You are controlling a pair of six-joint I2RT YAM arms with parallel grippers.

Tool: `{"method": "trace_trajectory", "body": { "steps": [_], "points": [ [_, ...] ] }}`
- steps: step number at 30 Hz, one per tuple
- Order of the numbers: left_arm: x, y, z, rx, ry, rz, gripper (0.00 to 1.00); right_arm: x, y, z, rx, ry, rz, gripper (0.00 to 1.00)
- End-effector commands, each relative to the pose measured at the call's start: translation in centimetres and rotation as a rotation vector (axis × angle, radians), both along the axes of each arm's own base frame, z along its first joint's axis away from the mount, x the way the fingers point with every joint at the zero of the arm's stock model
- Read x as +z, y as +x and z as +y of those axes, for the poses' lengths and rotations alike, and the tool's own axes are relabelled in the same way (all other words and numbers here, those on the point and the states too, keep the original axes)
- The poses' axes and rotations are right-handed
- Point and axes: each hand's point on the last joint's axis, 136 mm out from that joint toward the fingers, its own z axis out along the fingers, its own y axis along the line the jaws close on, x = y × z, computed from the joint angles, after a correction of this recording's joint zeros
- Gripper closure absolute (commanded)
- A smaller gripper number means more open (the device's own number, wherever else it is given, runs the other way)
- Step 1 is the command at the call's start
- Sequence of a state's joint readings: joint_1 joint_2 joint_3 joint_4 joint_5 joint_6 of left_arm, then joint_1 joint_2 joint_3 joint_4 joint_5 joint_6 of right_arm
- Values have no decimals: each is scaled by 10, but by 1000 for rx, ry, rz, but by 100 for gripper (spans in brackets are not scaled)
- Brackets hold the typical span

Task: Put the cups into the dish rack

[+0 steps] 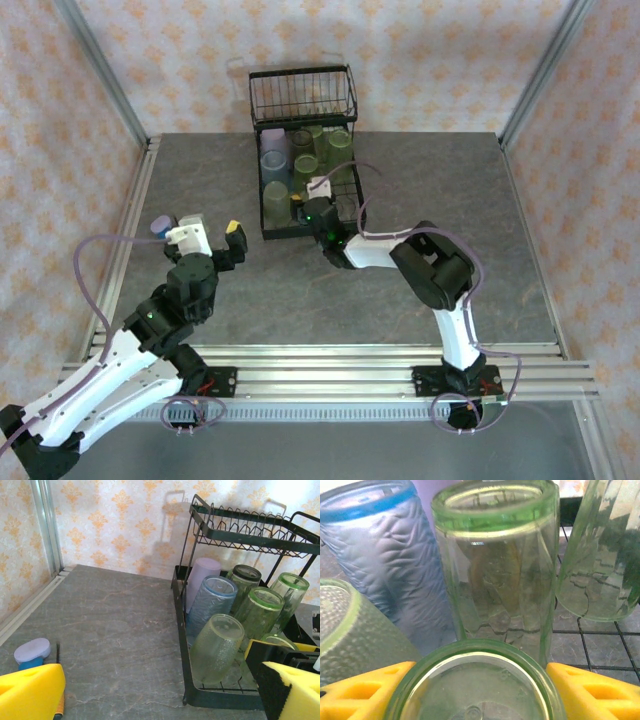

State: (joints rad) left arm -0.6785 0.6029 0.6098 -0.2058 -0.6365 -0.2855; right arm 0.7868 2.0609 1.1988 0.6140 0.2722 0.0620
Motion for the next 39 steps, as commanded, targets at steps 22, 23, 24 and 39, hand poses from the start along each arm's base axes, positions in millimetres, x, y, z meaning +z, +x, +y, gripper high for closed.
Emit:
{"method": "trace_trajectory", "body": {
  "steps": [22, 23, 24, 39],
  "points": [
    [9, 1, 2, 15, -30, -26, 0, 47, -1, -11, -24, 83, -59, 12],
    [9, 1, 2, 14, -32, -27, 1, 52, -2, -12, -23, 87, -63, 11],
    [10, 2, 1, 13, -35, -30, 0, 59, -4, -14, -24, 90, -68, 9],
    [1, 32, -11, -17, 20, 56, 1, 144, -24, -147, -216, 52, 25, 1]
  ]
}}
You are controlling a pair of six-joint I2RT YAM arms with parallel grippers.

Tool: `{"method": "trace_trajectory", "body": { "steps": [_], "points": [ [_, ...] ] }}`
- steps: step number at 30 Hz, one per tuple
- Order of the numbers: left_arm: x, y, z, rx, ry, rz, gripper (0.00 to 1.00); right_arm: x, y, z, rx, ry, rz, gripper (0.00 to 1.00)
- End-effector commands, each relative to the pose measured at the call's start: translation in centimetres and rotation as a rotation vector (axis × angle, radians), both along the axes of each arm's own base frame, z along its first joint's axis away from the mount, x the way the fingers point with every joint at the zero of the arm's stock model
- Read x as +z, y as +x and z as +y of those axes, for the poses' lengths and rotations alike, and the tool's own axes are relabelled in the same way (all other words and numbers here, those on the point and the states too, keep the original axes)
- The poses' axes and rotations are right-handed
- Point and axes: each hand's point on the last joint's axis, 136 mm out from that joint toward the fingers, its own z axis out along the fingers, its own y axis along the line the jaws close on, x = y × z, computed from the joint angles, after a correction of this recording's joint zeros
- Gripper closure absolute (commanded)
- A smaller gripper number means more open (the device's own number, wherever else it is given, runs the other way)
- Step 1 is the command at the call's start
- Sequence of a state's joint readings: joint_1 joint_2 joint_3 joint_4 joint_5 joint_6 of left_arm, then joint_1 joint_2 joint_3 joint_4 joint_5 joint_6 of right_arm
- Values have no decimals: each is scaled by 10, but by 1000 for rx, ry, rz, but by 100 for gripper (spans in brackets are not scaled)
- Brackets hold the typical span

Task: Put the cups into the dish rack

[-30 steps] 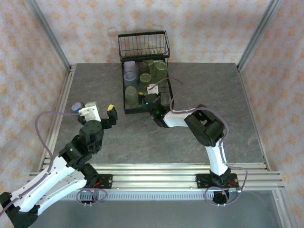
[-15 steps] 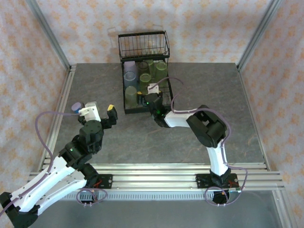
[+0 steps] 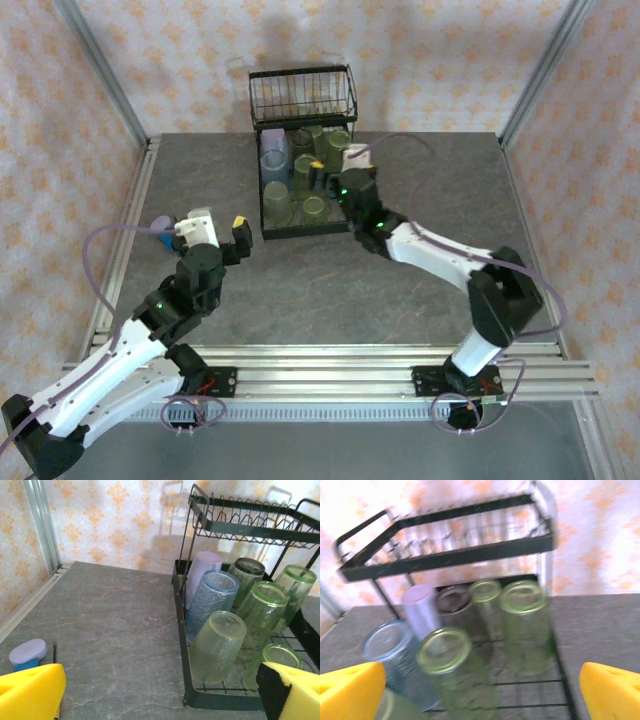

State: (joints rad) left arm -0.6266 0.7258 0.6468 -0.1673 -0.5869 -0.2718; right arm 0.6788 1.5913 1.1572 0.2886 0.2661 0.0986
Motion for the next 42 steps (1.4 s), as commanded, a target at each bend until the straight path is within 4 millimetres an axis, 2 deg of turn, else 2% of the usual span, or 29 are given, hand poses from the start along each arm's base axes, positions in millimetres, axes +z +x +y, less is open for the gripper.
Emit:
{"method": "trace_trajectory", "body": {
  "steps": [1, 3, 8, 10, 13, 15, 18, 20, 23, 28, 32, 33, 34, 36, 41, 42],
  "points": [
    [3, 16, -2, -16, -15, 29, 1, -5, -5, -70, -127, -45, 112, 1],
    [-8, 28, 5, -7, -44, 73, 1, -1, -8, -110, -198, -61, 136, 1],
    [-27, 48, 42, 74, -126, 89, 1, -2, -30, -207, -418, -128, 146, 1],
    [-37, 51, 62, 136, -117, 76, 1, -12, -42, -239, -496, -131, 154, 1],
    [-53, 53, 90, 236, -106, 58, 1, -39, -60, -283, -584, -46, 191, 1],
    [-61, 55, 102, 268, -85, 38, 1, -60, -71, -304, -626, -12, 206, 1],
    [-73, 61, 109, 292, -7, 17, 1, -88, -82, -324, -691, -45, 209, 1],
    [-83, 66, 110, 284, 44, 24, 1, -107, -83, -332, -716, -50, 234, 1],
    [-99, 76, 106, 250, 97, 27, 1, -136, -74, -333, -717, -56, 258, 1],
    [-97, 92, 100, 191, 161, 27, 0, -158, -54, -322, -626, -86, 197, 1],
    [-116, 98, 100, 161, 172, 97, 0, -177, -49, -299, -485, -93, 168, 1],
    [-120, 98, 98, 149, 170, 105, 0, -185, -50, -299, -484, -87, 165, 1],
    [-123, 98, 97, 138, 169, 108, 0, -183, -47, -298, -479, -87, 129, 1],
    [-132, 98, 95, 123, 168, 107, 0, -187, -45, -294, -454, -105, 197, 1],
    [-159, 101, 94, 109, 166, 53, 0, -186, -43, -293, -454, -111, 175, 1],
    [-155, 102, 95, 115, 171, 11, 0, -186, -44, -292, -452, -117, 177, 1]
  ]
}}
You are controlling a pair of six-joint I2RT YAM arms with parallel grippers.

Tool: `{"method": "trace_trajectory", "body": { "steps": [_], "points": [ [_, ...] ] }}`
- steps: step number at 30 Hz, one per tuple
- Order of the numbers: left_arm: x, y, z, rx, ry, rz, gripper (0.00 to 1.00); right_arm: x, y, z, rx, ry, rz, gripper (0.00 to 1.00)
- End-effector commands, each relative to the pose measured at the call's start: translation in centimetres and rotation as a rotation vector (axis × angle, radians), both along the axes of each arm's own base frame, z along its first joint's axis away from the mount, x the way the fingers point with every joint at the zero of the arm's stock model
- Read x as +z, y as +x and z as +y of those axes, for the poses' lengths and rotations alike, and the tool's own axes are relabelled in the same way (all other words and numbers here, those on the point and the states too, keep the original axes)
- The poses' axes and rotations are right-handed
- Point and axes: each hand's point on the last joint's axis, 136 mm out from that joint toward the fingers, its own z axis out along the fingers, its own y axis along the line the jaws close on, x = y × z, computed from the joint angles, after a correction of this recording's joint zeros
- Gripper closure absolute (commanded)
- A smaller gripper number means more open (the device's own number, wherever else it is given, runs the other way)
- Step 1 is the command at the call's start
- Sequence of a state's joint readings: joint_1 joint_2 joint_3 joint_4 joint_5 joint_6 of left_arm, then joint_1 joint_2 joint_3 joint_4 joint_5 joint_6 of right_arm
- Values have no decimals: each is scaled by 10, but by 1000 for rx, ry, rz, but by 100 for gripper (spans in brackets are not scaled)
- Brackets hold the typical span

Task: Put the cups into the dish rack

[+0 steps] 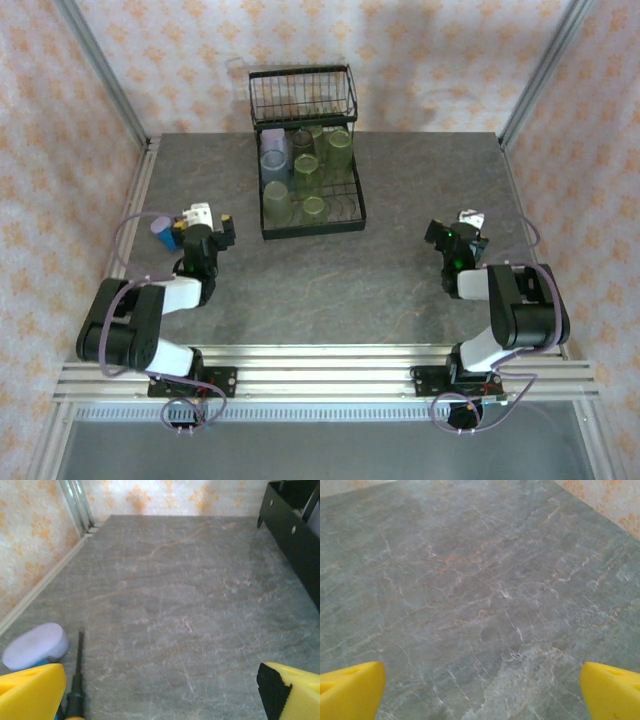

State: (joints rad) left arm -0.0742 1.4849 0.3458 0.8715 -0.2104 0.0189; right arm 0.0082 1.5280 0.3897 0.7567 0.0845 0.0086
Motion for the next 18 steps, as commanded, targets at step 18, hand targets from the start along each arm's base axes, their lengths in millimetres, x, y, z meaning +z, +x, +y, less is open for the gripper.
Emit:
{"method": "trace_trajectory", "body": {
  "steps": [18],
  "points": [
    [2, 10, 16, 32, -36, -29, 0, 16, 14, 16, 95, -26, -39, 1]
  ]
}}
